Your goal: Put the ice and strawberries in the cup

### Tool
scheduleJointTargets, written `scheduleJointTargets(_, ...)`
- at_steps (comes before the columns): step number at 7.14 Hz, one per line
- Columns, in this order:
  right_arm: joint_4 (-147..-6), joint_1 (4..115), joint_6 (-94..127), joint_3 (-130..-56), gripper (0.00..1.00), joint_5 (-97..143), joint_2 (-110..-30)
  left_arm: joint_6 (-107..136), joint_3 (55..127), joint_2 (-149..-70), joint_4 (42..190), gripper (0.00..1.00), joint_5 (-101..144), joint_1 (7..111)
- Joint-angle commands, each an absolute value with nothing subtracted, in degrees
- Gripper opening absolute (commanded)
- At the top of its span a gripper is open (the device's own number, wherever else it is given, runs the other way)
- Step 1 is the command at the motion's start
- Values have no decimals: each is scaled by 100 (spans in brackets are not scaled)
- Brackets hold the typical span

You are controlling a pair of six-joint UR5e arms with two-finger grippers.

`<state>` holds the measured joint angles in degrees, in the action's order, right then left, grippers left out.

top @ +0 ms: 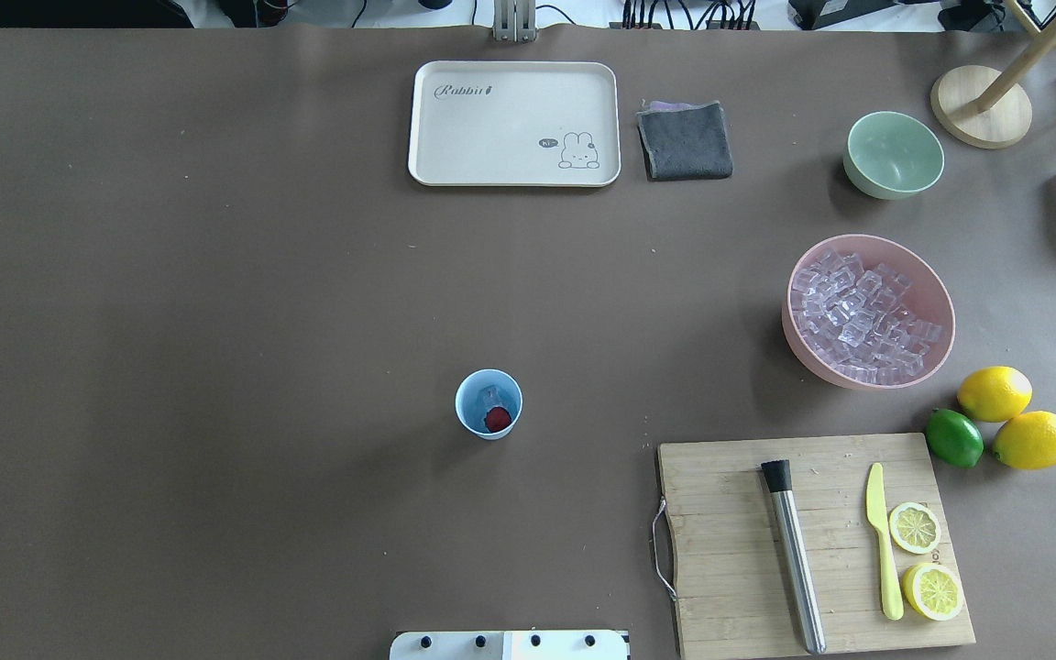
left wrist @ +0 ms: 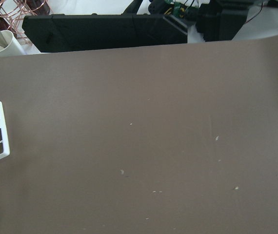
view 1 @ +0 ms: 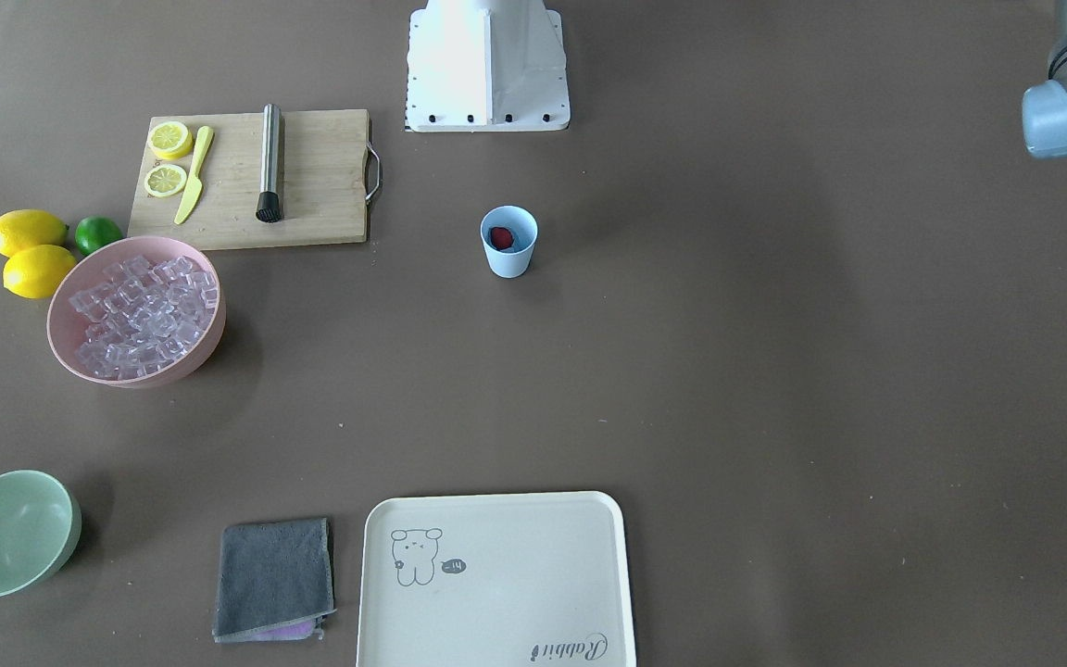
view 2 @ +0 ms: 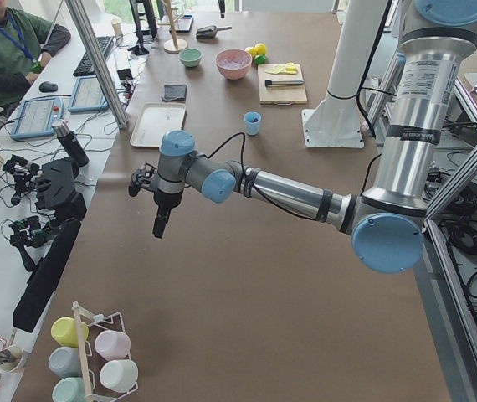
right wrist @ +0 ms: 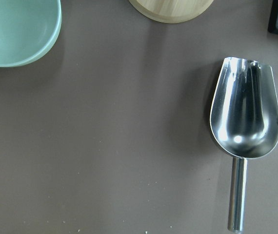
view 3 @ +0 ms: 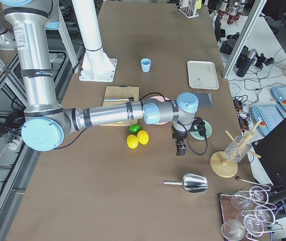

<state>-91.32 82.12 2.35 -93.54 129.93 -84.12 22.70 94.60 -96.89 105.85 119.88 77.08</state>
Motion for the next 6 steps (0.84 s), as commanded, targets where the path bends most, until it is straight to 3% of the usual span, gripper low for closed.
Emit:
scheduleJointTargets(1,-9132,8428,281,-9343,100,13192,-8586,1523,9405,-9055,10582,98,13107,8583)
scheduleJointTargets(6,-9114,8929,202,-9404,100,13553,-8947,1283,9404,-8535,10565,98,13236,9033)
